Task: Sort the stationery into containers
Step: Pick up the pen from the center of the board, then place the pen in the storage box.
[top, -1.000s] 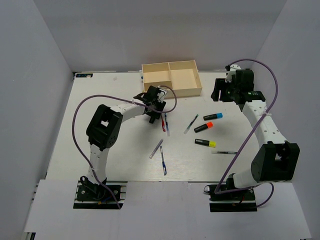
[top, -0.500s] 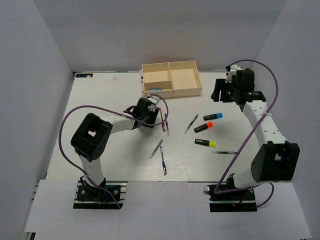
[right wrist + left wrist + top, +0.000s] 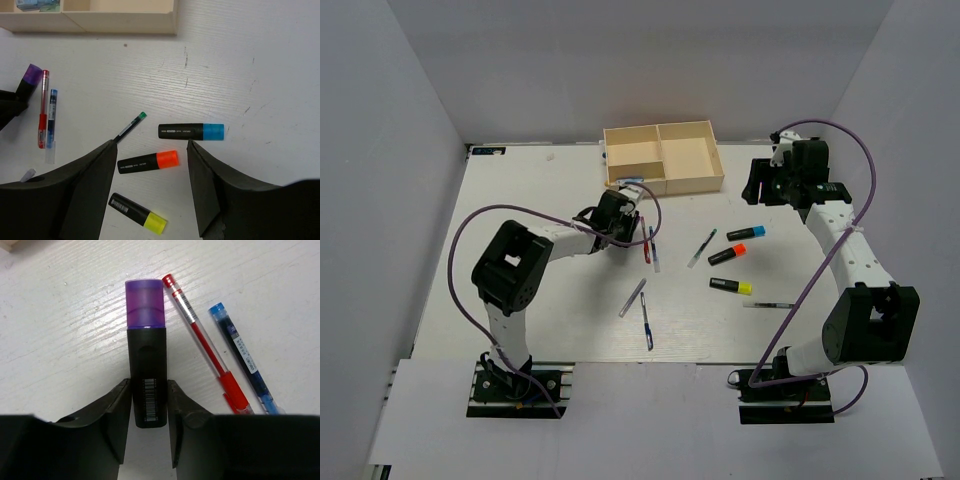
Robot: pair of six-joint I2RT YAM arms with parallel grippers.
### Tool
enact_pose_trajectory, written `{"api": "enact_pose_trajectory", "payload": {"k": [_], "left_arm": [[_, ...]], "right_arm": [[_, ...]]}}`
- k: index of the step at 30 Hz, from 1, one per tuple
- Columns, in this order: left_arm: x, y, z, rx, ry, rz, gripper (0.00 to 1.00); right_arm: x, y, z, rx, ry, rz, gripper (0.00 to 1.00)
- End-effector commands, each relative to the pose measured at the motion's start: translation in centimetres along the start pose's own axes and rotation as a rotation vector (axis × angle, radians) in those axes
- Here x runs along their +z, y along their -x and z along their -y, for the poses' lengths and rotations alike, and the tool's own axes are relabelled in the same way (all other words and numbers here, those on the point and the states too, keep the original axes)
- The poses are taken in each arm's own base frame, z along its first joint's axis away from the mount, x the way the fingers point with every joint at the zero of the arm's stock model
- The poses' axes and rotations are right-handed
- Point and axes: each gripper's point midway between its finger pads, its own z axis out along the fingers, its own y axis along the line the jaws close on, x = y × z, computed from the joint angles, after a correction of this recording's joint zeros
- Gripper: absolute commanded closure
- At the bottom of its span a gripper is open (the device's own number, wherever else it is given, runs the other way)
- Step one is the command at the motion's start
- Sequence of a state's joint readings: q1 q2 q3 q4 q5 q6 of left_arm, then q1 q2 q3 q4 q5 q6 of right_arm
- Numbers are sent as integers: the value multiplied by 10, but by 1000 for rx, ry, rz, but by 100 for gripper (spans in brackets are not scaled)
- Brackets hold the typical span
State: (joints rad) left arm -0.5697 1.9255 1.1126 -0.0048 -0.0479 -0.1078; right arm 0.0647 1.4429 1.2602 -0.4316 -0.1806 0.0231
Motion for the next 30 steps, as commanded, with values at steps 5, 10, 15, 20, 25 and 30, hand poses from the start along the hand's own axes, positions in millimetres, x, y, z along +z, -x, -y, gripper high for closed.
{"api": "enact_pose_trajectory", "payload": {"k": [5,10,15,20,25,30], "left_arm": [[-23,-39,0,88,-35,-185,67],[-67,-9,19,222,-220,-93,79],[-100,59,24,347,-246,2,80],[-114,151,1,516,-91,205,79],[-102,221,-14,664,51,441,79],[-61,265,-41,638,145,535,82]], "right_arm": [[-4,-6,-3,2,23,-16,37],[-11,-8,-6,-1,31,-7,38],[-16,-9,-6,-10,29,-3,38],[-14,-12,-4,-10,22,-1,38],[-7,-21,-2,3,20,-34,38],[-5,-25,0,-1,11,-47,38]]}}
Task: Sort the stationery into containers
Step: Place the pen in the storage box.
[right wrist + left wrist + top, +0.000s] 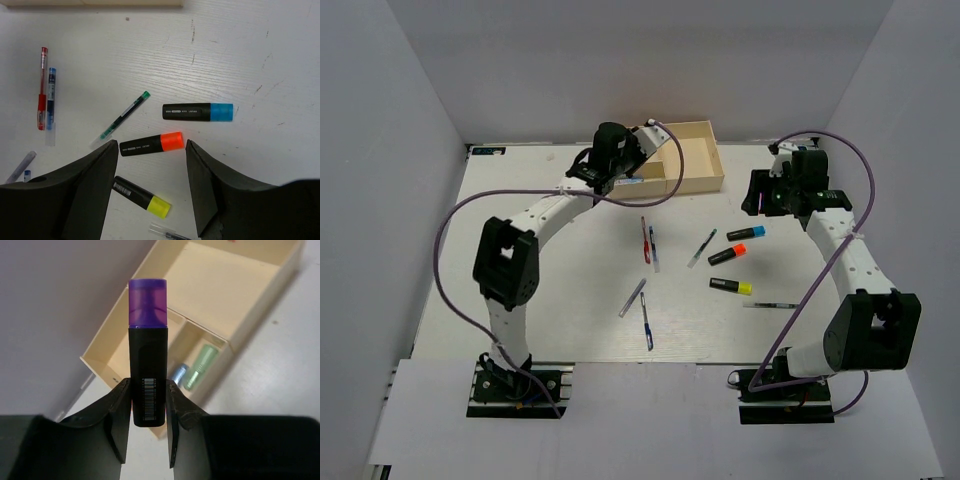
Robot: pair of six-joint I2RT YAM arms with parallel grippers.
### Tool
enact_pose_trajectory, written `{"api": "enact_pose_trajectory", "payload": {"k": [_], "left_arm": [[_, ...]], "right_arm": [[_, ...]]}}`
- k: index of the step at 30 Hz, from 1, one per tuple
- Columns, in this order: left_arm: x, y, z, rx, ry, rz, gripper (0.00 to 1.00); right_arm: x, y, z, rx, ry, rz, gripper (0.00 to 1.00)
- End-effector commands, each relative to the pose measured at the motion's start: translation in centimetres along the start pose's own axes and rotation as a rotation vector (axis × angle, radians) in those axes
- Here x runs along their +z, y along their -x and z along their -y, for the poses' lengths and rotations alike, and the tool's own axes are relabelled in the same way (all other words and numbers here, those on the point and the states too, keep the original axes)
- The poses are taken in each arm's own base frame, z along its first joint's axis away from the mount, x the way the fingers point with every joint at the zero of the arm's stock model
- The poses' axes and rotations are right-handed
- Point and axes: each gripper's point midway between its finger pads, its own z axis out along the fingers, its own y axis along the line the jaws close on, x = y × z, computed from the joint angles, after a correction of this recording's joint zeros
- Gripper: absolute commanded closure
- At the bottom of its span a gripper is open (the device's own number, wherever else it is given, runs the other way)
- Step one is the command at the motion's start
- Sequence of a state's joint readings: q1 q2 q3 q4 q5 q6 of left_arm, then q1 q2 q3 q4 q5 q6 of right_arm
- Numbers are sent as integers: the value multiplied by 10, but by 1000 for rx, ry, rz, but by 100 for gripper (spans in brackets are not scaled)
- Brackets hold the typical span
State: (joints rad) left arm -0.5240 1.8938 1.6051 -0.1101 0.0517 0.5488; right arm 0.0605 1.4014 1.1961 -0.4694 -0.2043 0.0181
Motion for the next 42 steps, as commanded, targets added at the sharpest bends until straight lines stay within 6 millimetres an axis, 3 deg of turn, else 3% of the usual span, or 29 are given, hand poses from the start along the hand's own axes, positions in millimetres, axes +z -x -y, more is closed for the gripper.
{"api": "enact_pose_trajectory", "payload": {"k": [1,6,8,9,11,12,14,19,25,27,32,38,41,42], "left_arm": [[29,7,-48,25,142,75,82],[73,-2,-80,-36,211,112,82],[82,-9,-93,-59,258,103,80],[83,-3,-106,-72,281,125,80],[99,-22,-107,-93,281,99,79],[100,-17,-120,-106,300,119,78],[112,-34,-117,-132,289,104,75],[127,-49,-95,-172,182,105,72],[133,-78,-81,-241,155,43,69],[133,-78,-73,-255,117,48,65],[135,-73,-72,-282,106,64,41],[126,-52,-82,-279,109,103,34],[106,-34,-94,-328,119,111,35],[90,-14,-95,-335,91,140,35]], "right_arm": [[1,2,3,-15,-9,14,38],[4,-6,6,-9,-14,0,38],[5,-8,8,-36,-16,-7,38],[6,-10,9,-34,-18,-12,38],[6,-11,11,-33,-20,-13,38],[7,-12,11,-32,-20,-16,38],[8,-15,12,-29,-18,-21,38],[10,-16,14,-26,-18,-23,38],[12,-15,14,-50,1,-41,37],[15,-18,16,-80,0,-55,35],[18,-30,23,-124,-14,-117,33],[17,-42,22,-176,13,-148,33],[13,-48,16,-234,63,-164,36],[12,-54,15,-250,81,-181,37]]}}
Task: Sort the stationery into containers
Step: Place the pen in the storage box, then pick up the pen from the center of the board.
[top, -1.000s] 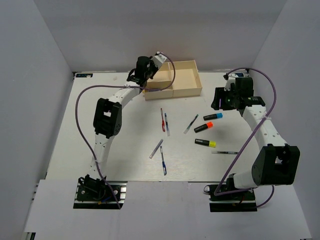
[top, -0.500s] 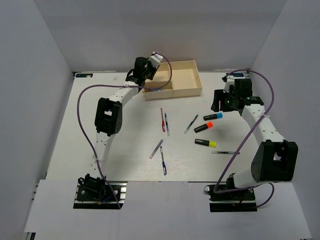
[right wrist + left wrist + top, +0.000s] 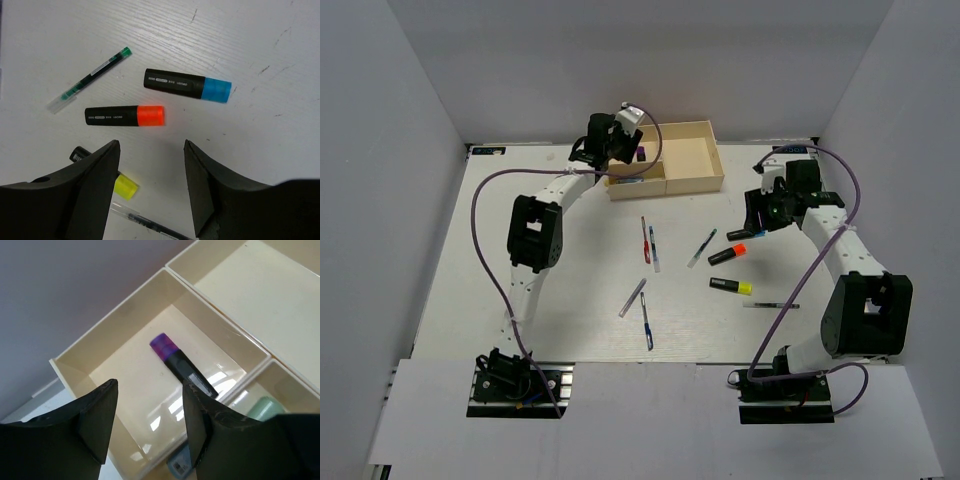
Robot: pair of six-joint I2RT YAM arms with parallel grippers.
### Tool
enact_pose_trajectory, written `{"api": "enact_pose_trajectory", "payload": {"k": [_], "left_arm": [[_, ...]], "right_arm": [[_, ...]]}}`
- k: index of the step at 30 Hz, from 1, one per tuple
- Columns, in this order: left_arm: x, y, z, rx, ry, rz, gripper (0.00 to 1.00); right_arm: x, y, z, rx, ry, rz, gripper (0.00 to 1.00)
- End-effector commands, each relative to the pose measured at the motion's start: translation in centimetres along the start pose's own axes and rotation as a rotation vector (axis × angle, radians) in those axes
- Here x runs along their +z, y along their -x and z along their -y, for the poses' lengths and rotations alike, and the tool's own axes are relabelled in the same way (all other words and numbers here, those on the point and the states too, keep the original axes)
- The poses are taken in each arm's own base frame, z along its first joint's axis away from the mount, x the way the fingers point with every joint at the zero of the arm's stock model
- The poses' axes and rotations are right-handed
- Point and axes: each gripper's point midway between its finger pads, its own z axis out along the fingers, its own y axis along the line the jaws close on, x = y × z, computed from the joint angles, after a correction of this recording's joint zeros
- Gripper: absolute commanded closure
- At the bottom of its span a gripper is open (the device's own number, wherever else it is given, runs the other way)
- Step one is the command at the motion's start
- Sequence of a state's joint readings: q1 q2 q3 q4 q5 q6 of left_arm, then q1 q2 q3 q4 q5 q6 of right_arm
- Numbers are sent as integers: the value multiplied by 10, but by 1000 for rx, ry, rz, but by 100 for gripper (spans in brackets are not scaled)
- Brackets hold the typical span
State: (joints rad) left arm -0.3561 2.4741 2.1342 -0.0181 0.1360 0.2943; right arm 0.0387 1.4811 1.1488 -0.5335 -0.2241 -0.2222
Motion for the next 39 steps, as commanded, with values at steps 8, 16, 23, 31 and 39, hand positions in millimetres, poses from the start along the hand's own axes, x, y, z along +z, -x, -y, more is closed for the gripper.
{"api": "enact_pose_trajectory", "payload": {"k": [8,16,23,31,39], "left_arm": [[-165,138,41,-241,-295,135,37],[-267,97,112,-280,-553,83,30],[-299,75,143,-287,-682,76,29],[-301,62,159,-335,-748,41,29],[-299,52,164,-337,-775,26,29]], "right_arm": [[-23,-53,-41,-306,250,-90,51],[-16,-125,-62,-446,338,-184,38],[-1,-150,-65,-508,362,-197,37],[13,-140,-60,-551,337,-161,37],[20,-143,-54,-650,328,-170,36]]}}
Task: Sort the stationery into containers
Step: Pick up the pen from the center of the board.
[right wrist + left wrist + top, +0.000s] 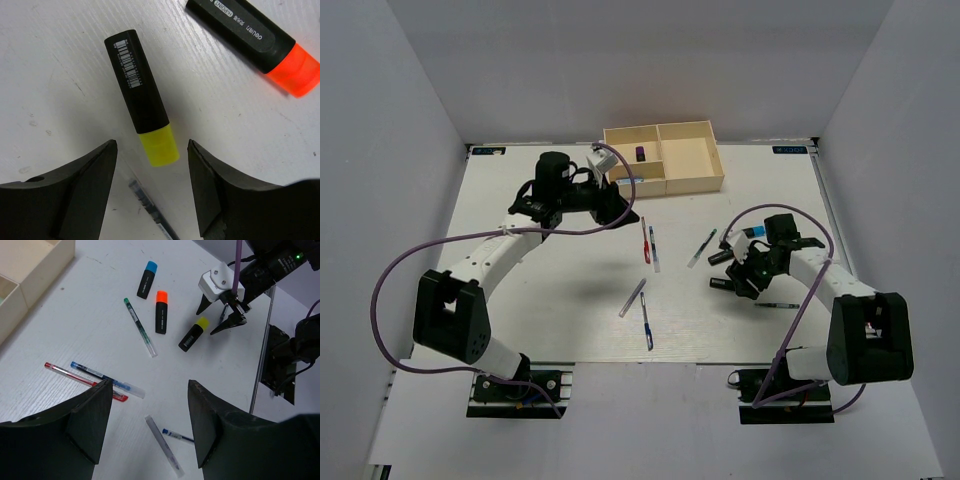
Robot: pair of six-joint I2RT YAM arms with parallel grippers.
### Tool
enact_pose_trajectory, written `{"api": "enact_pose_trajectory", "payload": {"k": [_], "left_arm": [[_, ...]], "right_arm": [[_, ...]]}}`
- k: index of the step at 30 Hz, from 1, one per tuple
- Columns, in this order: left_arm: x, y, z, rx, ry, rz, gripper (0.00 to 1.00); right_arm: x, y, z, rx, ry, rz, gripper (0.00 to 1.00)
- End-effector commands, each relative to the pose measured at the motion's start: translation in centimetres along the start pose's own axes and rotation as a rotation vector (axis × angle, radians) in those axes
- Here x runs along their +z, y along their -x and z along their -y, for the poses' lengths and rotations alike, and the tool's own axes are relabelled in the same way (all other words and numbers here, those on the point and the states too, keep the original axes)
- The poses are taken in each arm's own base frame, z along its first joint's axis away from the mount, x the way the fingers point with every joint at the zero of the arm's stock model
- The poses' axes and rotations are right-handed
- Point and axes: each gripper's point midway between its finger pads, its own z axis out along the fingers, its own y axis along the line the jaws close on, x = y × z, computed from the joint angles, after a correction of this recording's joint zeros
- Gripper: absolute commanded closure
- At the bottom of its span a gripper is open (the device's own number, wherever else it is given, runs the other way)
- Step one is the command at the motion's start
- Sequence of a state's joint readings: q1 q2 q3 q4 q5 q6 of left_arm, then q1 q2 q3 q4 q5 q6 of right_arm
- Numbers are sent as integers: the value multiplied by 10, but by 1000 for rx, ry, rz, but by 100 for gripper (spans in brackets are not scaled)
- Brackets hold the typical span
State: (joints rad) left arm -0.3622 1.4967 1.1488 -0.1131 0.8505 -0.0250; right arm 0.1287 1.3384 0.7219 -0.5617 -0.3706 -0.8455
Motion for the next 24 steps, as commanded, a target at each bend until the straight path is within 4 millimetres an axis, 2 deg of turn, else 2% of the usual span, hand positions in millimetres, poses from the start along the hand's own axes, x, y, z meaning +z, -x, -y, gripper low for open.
{"api": "enact_pose_trajectory", "payload": {"k": [1,8,12,14,15,17,18,20,21,22,24], "left_arm": [[0,-1,10,23,-54,8,29],[3,-7,8,23,-59,0,28],[14,-12,15,22,-94,-16,28],[16,-14,12,14,-86,-23,28],[18,-17,14,4,-86,-29,28],[19,-19,14,-17,-83,-26,28],[19,-28,15,-65,-84,-38,28],[21,-36,20,-111,-94,-41,28],[21,-44,24,-161,-108,-42,28],[21,-46,26,-179,-118,-41,28],[23,-53,32,-222,-130,-47,28]], "right_arm": [[6,-1,6,-82,-4,-7,36],[15,-7,1,-108,39,-25,37],[24,-12,3,-106,44,-36,38],[26,-14,5,-112,40,-42,43],[29,-15,5,-112,45,-48,51],[31,-16,5,-122,47,-48,58],[31,-15,4,-128,47,-45,69],[31,-10,3,-132,55,-30,81],[27,0,6,-130,51,-2,89],[23,4,3,-122,63,5,92],[13,29,0,-110,70,73,100]]}}
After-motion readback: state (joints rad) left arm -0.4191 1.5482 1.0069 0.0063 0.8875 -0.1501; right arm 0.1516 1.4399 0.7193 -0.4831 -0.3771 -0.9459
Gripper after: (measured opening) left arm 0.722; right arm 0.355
